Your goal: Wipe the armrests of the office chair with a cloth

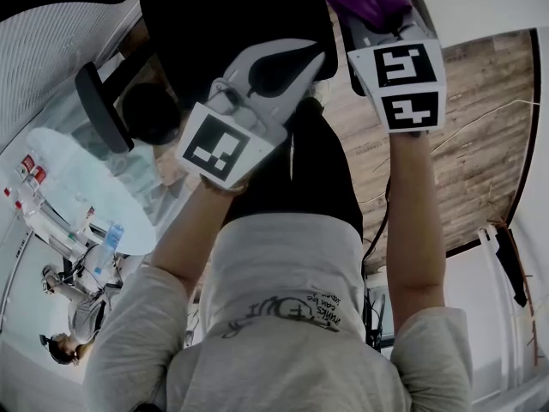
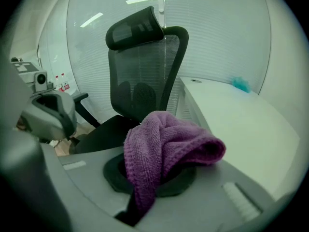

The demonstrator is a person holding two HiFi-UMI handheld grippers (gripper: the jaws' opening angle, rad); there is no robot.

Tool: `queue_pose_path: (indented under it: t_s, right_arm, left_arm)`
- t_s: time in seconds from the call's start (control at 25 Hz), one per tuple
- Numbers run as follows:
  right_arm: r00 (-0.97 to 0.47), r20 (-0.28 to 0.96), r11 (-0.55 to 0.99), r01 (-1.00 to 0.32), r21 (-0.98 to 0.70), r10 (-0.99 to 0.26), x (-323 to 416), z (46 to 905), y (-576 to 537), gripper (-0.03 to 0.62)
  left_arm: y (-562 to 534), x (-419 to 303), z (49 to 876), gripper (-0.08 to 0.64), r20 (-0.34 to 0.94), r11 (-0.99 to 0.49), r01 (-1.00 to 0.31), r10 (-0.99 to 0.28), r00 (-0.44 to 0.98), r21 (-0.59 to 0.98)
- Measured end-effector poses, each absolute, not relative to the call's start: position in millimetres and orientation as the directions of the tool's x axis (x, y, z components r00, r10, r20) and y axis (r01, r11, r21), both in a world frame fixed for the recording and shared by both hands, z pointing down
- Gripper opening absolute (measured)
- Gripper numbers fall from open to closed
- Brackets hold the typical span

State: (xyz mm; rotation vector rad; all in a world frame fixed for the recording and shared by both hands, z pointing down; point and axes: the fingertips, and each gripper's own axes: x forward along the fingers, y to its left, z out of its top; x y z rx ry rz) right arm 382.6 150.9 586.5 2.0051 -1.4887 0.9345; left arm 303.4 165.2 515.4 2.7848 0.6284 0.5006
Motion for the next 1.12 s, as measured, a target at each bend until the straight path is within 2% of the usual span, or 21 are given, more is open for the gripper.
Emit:
queue_pose_path:
  t_s: [0.44,0.76,0.92,1.12]
  right_arm:
    - [0.162,0.762,-0.332,-0.941,-0.073,-0.627,301.1,582.6,234.9,0.031]
    - [0.149,0.758,-0.348,-0.931,-0.107,-0.634,281.3,584.6,250.9,0.031]
    - [0.161,0.718,-0.364,-0.921,-0.137,-0.677,286.9,573.1,249.6,0.031]
    - [0.264,0.611,-0.413,-0.904,-0.113,-0.746,303.7,520.8,247.2,0.031]
  left_arm:
    - [170.5,306.3,506.9,0.0,0.264,-0.875,0.382,0.46,0.848,0.296]
    - [177.4,299.9,505.2,0.0,0.262,-0.869,0.391,0.471,0.843,0.304]
    - [179.7,296.7,493.5,0.0,0.257,-0.869,0.393,0.471,0.844,0.301]
    - [180.5,297.3,459.3,0.0,0.227,-0.87,0.4,0.468,0.854,0.287]
